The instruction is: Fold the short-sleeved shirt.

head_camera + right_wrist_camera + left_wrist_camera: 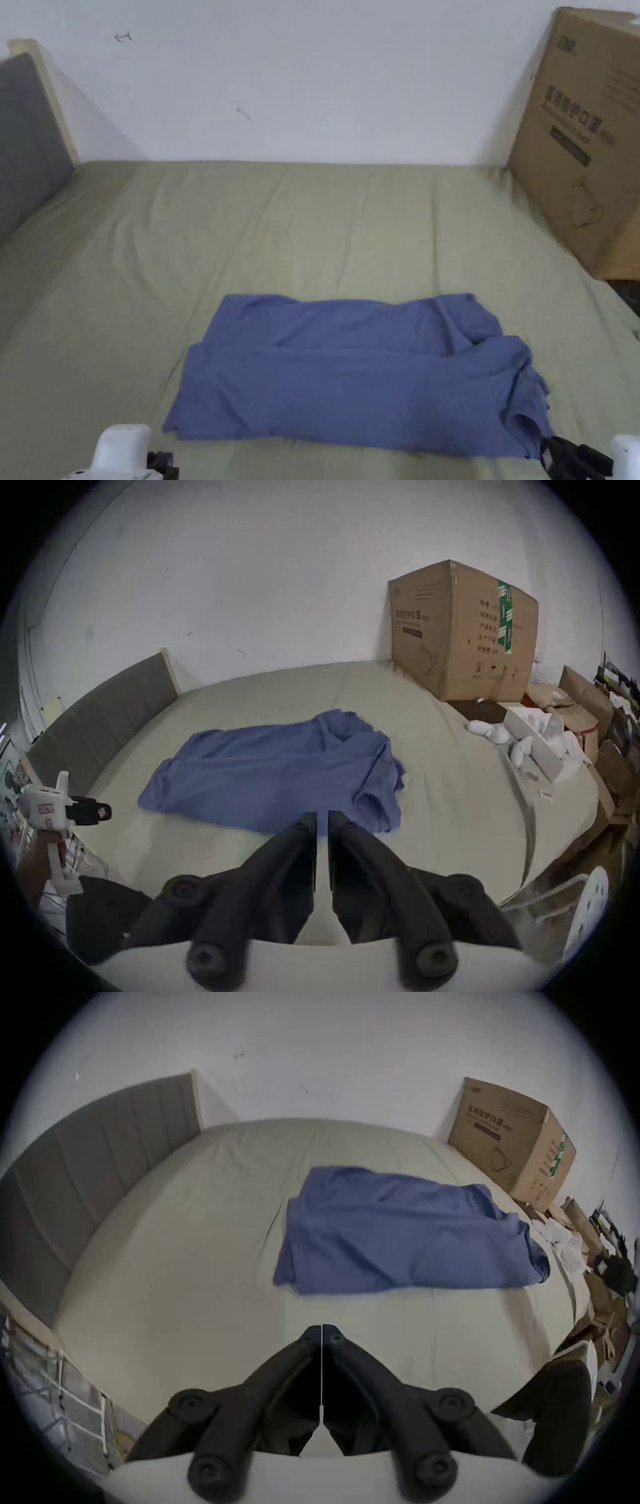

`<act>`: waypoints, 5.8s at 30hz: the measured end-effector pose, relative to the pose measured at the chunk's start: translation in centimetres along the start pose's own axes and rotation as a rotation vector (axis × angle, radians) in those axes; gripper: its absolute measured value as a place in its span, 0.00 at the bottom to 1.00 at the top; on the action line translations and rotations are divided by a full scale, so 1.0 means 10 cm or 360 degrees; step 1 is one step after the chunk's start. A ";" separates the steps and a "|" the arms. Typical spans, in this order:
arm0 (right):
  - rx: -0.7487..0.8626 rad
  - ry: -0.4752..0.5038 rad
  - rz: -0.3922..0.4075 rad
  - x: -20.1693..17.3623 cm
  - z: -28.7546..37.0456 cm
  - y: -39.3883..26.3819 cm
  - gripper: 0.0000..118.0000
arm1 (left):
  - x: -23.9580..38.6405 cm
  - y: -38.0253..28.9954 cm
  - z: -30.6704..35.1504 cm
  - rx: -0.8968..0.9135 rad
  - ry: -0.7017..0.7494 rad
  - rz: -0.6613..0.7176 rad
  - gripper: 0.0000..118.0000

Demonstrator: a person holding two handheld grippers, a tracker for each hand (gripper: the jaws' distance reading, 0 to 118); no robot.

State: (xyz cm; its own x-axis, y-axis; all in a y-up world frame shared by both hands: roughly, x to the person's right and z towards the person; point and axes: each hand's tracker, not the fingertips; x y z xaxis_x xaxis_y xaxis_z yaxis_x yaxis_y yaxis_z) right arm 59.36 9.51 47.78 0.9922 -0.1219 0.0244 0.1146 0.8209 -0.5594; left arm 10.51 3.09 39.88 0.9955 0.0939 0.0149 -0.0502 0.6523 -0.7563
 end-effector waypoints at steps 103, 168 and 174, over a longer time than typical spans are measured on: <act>-0.0601 -0.0347 0.0151 0.93 -2.98 1.01 0.99 | 0.63 1.43 -1.92 -0.0123 0.0137 -0.0458 0.05; 0.0439 0.0023 0.0226 -0.76 0.35 0.06 0.00 | -0.38 -0.06 0.67 0.0314 -0.0083 0.0041 0.66; 0.0319 0.0025 0.0205 -0.88 0.31 -0.01 0.00 | -1.29 -0.48 -0.03 0.0005 -0.0757 0.0853 0.94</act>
State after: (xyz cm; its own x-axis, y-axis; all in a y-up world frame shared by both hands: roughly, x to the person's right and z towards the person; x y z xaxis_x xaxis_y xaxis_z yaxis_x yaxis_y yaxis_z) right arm 50.77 12.23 50.21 0.9986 -0.0167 -0.0504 -0.0038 0.9243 -0.3815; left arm -2.04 -1.45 43.15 0.6906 0.7195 -0.0739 -0.5234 0.4266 -0.7376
